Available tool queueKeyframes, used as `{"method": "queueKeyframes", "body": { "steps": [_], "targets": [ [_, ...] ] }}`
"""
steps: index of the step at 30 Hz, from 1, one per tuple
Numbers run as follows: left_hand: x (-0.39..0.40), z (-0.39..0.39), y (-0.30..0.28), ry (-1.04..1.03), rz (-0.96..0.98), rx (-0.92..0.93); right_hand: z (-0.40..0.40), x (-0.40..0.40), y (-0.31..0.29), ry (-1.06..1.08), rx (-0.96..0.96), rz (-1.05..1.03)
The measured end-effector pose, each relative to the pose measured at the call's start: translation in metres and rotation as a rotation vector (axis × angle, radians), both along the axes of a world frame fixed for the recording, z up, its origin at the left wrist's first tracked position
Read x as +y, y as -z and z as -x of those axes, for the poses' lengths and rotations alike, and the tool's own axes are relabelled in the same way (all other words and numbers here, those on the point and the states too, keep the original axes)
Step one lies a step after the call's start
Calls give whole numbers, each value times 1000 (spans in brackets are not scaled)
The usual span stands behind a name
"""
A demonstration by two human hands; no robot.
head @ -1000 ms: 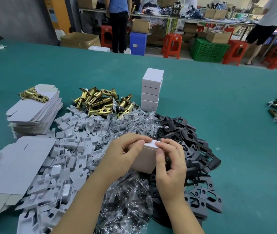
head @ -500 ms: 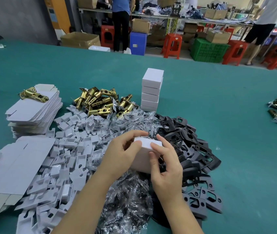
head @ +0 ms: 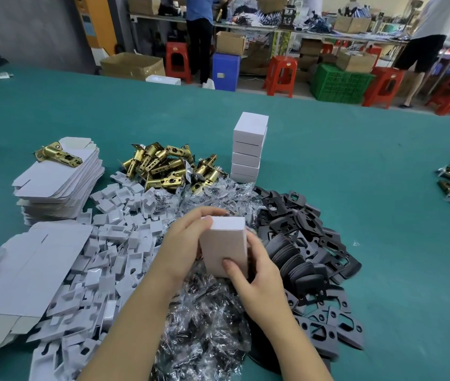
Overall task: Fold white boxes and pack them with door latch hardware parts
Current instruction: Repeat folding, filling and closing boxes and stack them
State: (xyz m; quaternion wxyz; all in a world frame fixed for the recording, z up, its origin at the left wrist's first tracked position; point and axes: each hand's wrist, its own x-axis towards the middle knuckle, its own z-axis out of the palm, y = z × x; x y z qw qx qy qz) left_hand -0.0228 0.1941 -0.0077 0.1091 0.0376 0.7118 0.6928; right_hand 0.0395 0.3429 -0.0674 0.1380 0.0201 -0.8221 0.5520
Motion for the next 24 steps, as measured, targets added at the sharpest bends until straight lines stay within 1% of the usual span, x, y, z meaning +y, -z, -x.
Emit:
{"method": "queueKeyframes", "body": {
  "steps": [3, 6, 8, 10, 12, 15, 18, 22, 24],
  "targets": [
    [-8, 4, 4, -50, -7, 3, 1, 0, 1, -31, -49, -22],
    [-14, 2, 5, -21, 46, 33, 1, 1, 6, -25, -49, -32],
    [-18, 0, 2, 7, 153, 131, 2, 1, 7, 1, -19, -29],
    [-21, -4, -2, 58, 302, 253, 2, 1, 6, 54, 69, -80],
    [-25, -12, -7, 119, 458, 328, 2, -1, 6, 106, 158, -136],
    [-28, -20, -17, 162, 645, 305, 1, -3, 5, 148, 239, -169],
    [-29, -22, -21, 202, 752, 268, 2, -3, 4, 152, 268, -188],
    [-34, -22, -24, 334, 774, 198, 2, -1, 3, 187, 299, -203],
    [-35, -23, -26, 369, 729, 147, 1, -2, 3, 196, 307, -197]
  ]
}}
